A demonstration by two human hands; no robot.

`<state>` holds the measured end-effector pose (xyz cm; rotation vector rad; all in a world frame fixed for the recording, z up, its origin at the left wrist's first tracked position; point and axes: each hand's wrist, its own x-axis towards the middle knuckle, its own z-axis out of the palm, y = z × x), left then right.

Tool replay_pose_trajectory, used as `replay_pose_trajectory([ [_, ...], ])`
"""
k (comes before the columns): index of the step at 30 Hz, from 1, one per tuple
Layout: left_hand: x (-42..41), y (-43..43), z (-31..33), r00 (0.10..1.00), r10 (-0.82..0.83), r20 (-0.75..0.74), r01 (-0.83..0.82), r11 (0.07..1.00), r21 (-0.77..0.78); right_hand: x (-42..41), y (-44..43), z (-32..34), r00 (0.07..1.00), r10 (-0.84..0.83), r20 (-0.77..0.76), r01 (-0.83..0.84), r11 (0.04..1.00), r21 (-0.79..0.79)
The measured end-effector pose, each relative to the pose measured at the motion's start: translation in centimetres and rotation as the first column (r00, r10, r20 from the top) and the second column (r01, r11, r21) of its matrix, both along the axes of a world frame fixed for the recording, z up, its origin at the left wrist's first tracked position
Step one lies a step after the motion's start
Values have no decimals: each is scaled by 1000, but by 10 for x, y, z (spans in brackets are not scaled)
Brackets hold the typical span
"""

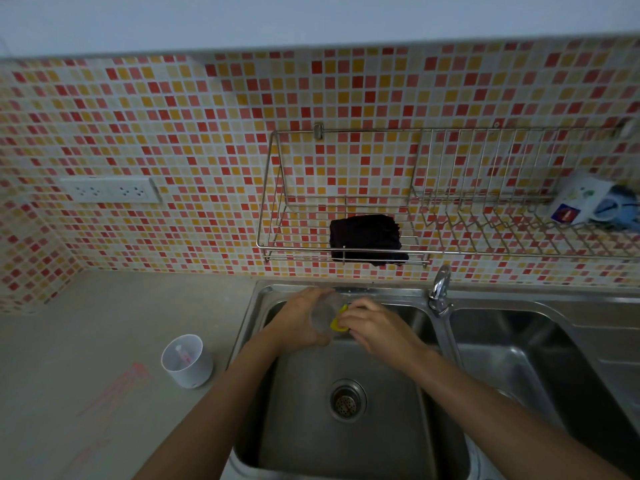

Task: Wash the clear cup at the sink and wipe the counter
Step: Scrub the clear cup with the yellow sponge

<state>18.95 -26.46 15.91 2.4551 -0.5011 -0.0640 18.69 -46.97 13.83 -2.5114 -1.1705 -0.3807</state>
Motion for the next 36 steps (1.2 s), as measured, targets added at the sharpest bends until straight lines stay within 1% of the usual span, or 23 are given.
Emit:
replay_pose_trajectory([
  [3,-5,-6,-6,996,32,88,-30,999,-14,-2,0,3,1000,-14,11,13,998,54],
  [5,-5,-7,-9,987,78,139,-76,997,-23,-4,3,7,1000,-16,-3,16,998,56],
  [6,-4,-6,-10,984,86,155,-83,996,-27,-6,5,10,997,-19,-72,22,998,53],
  [7,-3,-6,-11,983,79,168,-76,997,-20,-6,7,13,982,-31,-184,41,998,48],
  [8,-3,-5,-12,982,68,175,-69,998,0,-3,7,12,973,-26,-229,35,999,36],
  [10,-6,-5,-11,983,51,175,-58,998,35,3,6,14,966,-10,-258,10,1000,-1],
  [11,-7,-5,-11,981,45,187,-53,998,39,5,7,17,962,-32,-269,25,999,-28],
  [12,-7,-5,-11,978,41,203,-51,998,44,8,8,16,965,-56,-255,45,998,-48],
  [14,-8,-5,-8,975,41,217,-52,997,48,9,6,9,995,-73,-71,66,993,-95],
  [15,-7,-5,-7,976,41,215,-54,997,52,6,8,6,996,-84,-17,82,992,-93],
  [17,-5,-2,-7,981,41,191,-62,993,105,-5,12,7,991,-90,-94,87,995,-39],
  [19,-7,-1,-10,983,37,180,-64,988,144,-8,13,6,986,-81,-149,73,996,-56],
  [21,-9,-1,-14,983,41,178,-63,991,121,-8,13,7,981,-113,-160,105,993,-57],
  [23,-9,-2,-14,984,42,172,-63,991,120,-3,11,-3,989,-114,-100,108,992,-65],
  [25,-10,0,-14,989,35,147,-58,987,153,-6,15,-3,975,-127,-181,119,991,-56],
  [27,-12,5,-15,993,59,107,-73,989,131,-8,16,2,948,-138,-285,141,990,-12],
  [28,-14,9,-16,992,85,95,-95,990,100,-7,17,7,942,-140,-304,158,987,34],
  [30,-15,20,-14,986,140,95,-146,987,66,-5,16,26,925,-154,-347,226,958,175],
  [33,-11,34,-9,979,181,94,-185,982,38,-1,22,65,919,-161,-361,313,853,418],
  [36,-8,39,-3,974,210,86,-210,978,-6,15,39,99,933,-187,-308,338,752,567],
])
